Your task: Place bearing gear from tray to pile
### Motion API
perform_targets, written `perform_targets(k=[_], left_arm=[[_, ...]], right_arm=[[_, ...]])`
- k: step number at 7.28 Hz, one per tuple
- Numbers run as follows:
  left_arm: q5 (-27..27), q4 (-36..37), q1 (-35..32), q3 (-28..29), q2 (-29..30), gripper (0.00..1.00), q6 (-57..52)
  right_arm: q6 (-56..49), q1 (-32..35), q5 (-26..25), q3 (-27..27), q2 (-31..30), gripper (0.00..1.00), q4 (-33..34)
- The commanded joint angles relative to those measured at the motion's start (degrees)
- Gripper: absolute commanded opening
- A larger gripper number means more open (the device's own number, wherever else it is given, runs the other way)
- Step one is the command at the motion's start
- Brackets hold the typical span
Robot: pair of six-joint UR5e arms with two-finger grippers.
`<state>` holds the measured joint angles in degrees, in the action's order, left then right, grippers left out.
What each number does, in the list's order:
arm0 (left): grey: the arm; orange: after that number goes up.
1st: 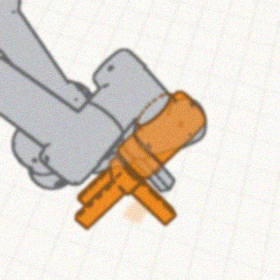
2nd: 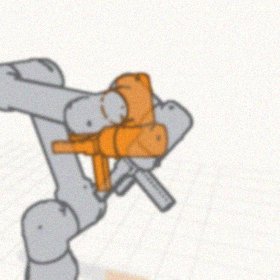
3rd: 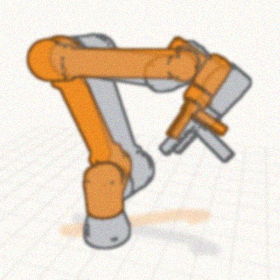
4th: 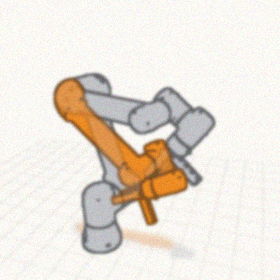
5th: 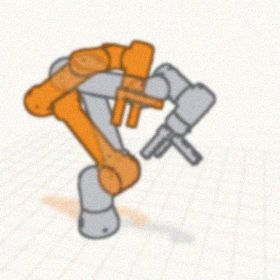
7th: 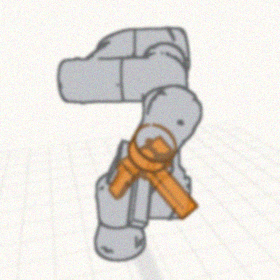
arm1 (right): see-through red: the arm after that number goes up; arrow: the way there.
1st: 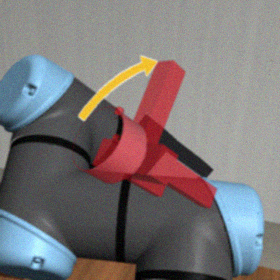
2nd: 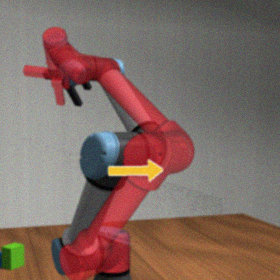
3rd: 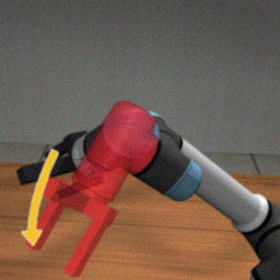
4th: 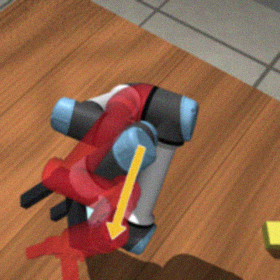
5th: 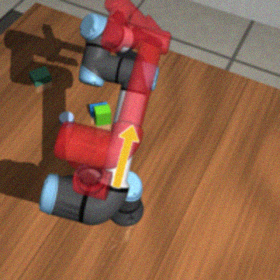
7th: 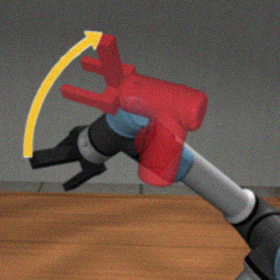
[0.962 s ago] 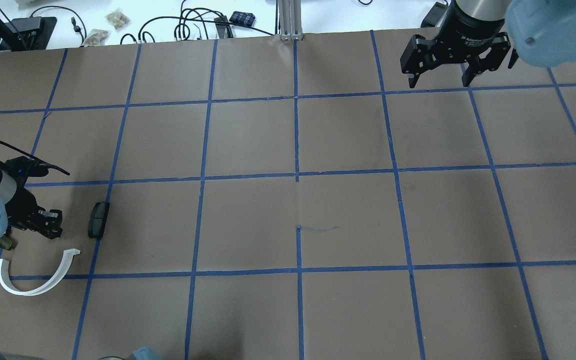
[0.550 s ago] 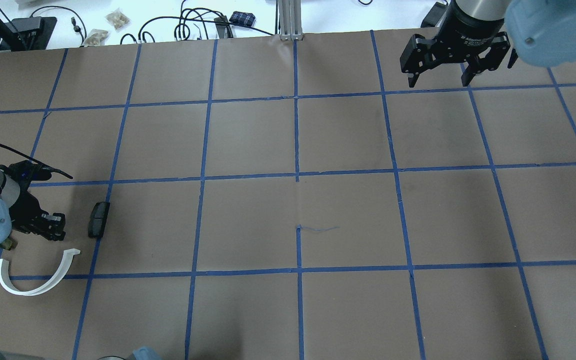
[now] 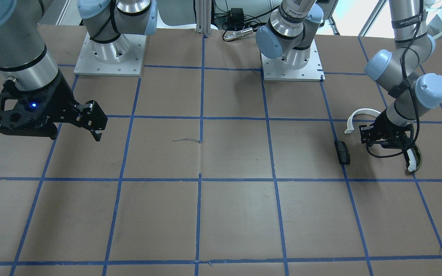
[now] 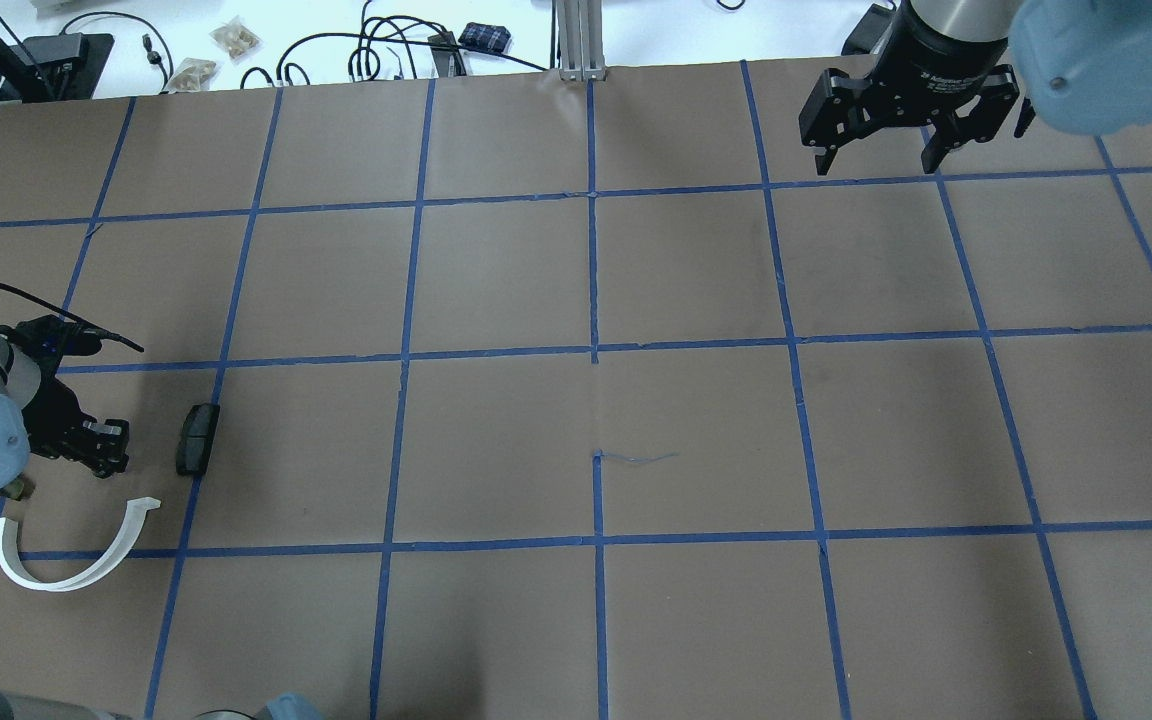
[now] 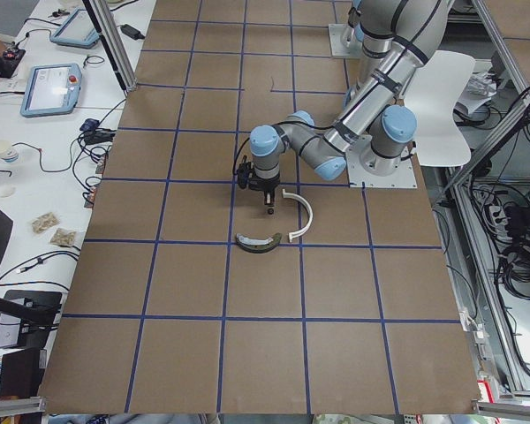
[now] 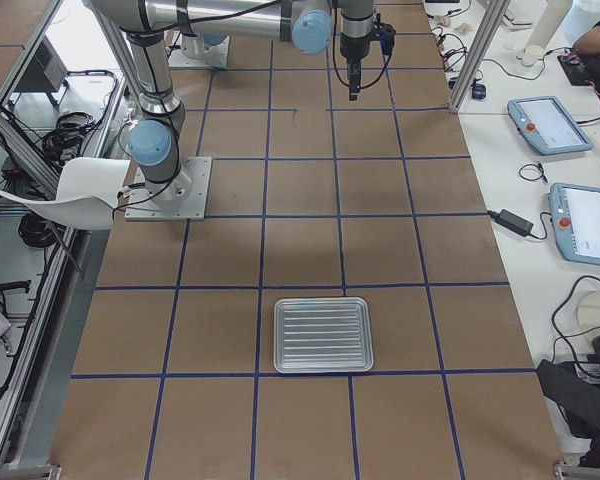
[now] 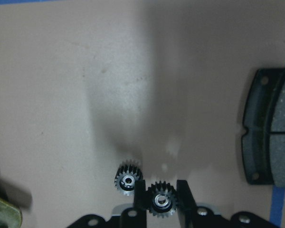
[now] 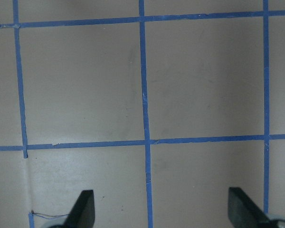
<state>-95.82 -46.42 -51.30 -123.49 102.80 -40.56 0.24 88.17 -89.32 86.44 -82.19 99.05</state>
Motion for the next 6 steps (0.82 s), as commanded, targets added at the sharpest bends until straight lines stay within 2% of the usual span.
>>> perform_targets(k=[1, 2, 4, 6], left_arm=[[0.0, 0.1, 0.1, 0.0, 0.6, 0.63, 0.3], [-0.1, 0.0, 0.1, 0.1, 0.3, 0.82, 0.7], [-0.1, -0.9, -1.6, 3.7, -0.7, 0.85, 2.1], [0.0, -10.0, -9.3, 10.7, -2.9, 0.85, 6.5]], right_arm=[[0.1, 0.1, 0.1, 0.0, 0.1, 1.0, 0.0], [0.1, 0.1, 0.2, 0.0, 0.1, 1.0, 0.0], [0.2, 0.1, 0.1, 0.0, 0.1, 1.0, 0.0], [0.2, 0.1, 0.2, 0.0, 0.1, 1.0, 0.0]])
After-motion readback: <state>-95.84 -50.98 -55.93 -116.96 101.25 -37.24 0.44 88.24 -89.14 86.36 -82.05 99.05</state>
